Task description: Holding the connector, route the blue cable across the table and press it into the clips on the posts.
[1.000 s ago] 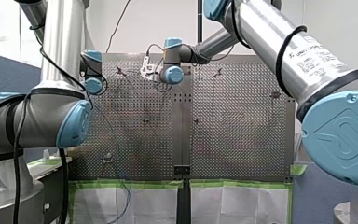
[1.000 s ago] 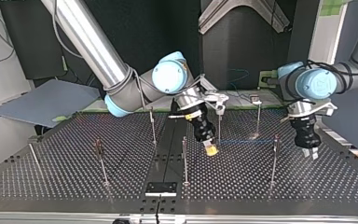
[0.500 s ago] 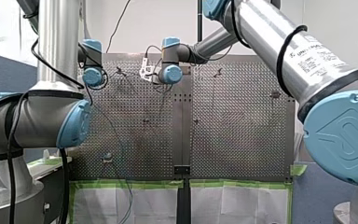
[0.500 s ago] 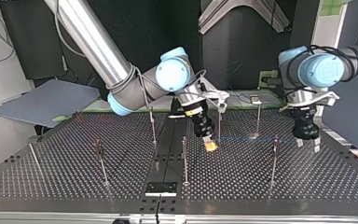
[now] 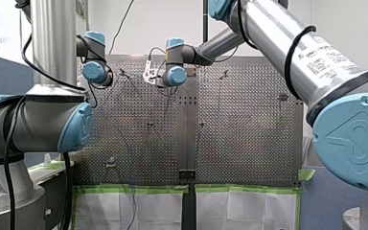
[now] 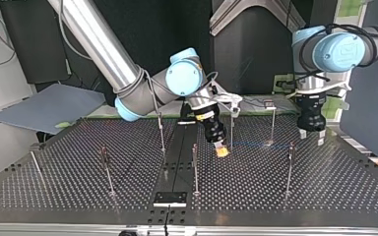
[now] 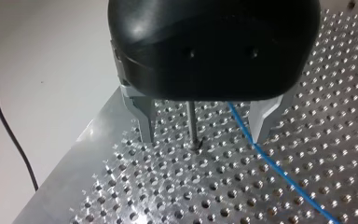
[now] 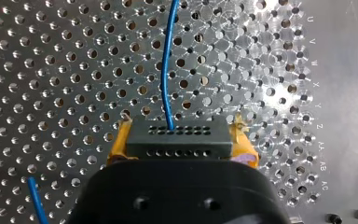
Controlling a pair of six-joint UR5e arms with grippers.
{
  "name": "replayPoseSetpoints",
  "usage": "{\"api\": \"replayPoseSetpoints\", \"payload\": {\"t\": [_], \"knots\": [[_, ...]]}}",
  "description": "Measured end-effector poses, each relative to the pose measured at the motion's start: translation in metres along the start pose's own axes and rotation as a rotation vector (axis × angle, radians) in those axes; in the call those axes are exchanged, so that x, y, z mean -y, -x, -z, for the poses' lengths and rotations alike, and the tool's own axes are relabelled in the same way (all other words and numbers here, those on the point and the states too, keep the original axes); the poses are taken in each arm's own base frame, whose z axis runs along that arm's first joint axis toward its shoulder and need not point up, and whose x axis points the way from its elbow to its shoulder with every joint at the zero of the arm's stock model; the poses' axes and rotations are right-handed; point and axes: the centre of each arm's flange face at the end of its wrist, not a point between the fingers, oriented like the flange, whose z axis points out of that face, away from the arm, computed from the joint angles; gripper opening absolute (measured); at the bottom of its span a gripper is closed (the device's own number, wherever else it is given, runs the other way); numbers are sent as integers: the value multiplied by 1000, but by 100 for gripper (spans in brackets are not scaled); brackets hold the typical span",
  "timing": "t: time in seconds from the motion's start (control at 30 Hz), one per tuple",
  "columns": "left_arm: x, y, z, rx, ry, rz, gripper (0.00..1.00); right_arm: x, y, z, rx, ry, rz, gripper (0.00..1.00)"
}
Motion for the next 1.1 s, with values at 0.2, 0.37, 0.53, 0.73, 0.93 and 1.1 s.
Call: {"api": "replayPoseSetpoints", "payload": {"t": [0.2, 0.37, 0.53, 0.73, 0.93, 1.1], "knots": [[10, 6, 19, -11, -20, -35, 98, 0, 0, 0, 0, 3, 0, 0], [25, 13, 34, -3, -81, -79, 98, 0, 0, 0, 0, 4, 0, 0], [39, 17, 44, 0, -142, -124, 98, -1, 0, 0, -1, 4, 0, 0], [51, 10, 49, -11, -181, -173, 98, -5, -1, -1, 0, 11, -1, 0], [55, -4, 44, -23, -197, -219, 98, -8, -1, -1, 1, 17, 0, 0], [62, -5, 42, 6, -217, -258, 98, -9, -1, -2, 1, 19, 1, 0]]}}
